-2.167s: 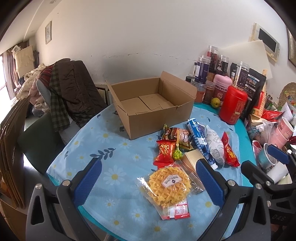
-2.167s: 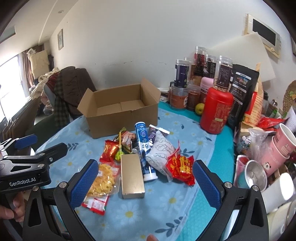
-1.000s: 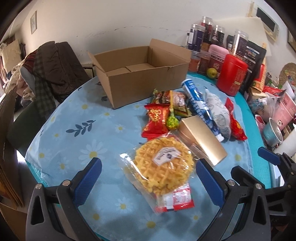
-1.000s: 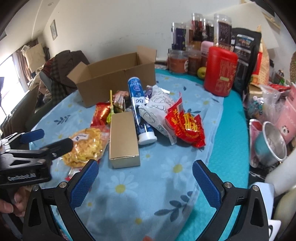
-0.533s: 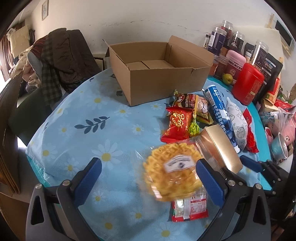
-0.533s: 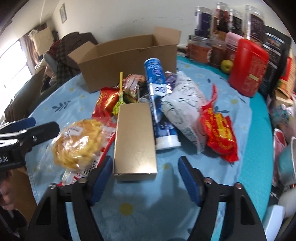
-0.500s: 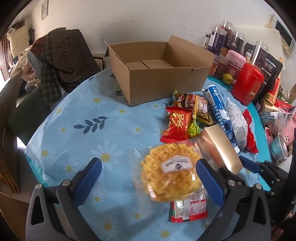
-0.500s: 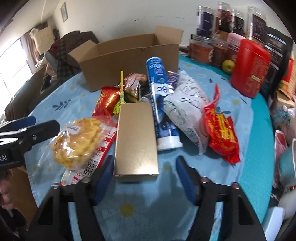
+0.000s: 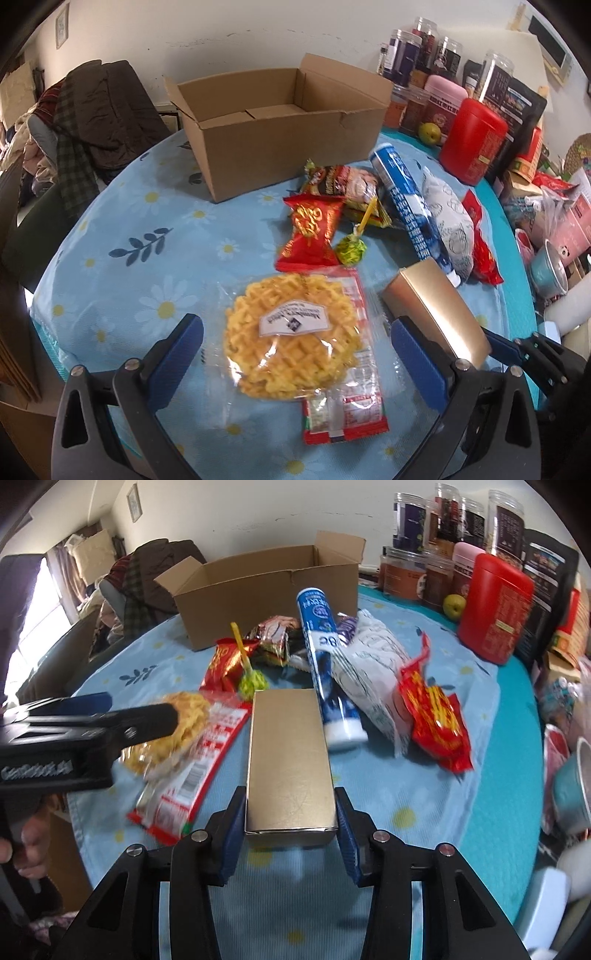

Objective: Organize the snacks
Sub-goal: 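Close the right gripper on the gold box while the left grasps the waffle bag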

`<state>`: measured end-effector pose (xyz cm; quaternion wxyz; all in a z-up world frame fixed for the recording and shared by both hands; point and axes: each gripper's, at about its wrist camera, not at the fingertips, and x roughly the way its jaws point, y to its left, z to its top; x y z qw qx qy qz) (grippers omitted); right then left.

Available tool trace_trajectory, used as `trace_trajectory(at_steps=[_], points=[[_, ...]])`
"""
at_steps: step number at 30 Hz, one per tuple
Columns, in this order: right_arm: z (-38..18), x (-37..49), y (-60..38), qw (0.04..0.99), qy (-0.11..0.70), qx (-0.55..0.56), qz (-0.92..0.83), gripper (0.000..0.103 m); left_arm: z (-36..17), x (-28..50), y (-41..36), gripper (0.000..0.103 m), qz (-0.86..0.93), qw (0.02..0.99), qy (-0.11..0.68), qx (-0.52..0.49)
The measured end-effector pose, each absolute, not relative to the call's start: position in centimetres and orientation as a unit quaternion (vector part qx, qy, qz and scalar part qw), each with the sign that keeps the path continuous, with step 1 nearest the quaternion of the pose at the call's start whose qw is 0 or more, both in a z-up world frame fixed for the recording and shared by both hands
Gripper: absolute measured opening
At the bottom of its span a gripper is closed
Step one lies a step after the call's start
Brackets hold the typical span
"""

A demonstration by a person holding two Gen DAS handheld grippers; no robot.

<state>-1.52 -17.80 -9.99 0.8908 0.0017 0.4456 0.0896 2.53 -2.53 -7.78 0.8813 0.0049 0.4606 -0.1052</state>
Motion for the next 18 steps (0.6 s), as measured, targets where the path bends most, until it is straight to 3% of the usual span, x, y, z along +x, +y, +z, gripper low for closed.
trace_trajectory(at_steps=[12,16,18], points=[[-9.7,-3.0,-18.1,0.893,0.444,0.005,0.078,0.045,-9.9,4.6,-2.3,0.103,-0.087,0.868,0.489,0.002],[-9.7,-2.3,-18.1,0.893,0.444,0.005,0.076,0.048,-10.3,5.2,-2.0,0.103,-0.097,0.867,0.488,-0.007],[-9.6,-1.8,-18.0,0.893,0.444,0.002,0.073,0.055,-10.5,5.4,-1.9,0.103,-0.098,0.864,0.493,-0.014]])
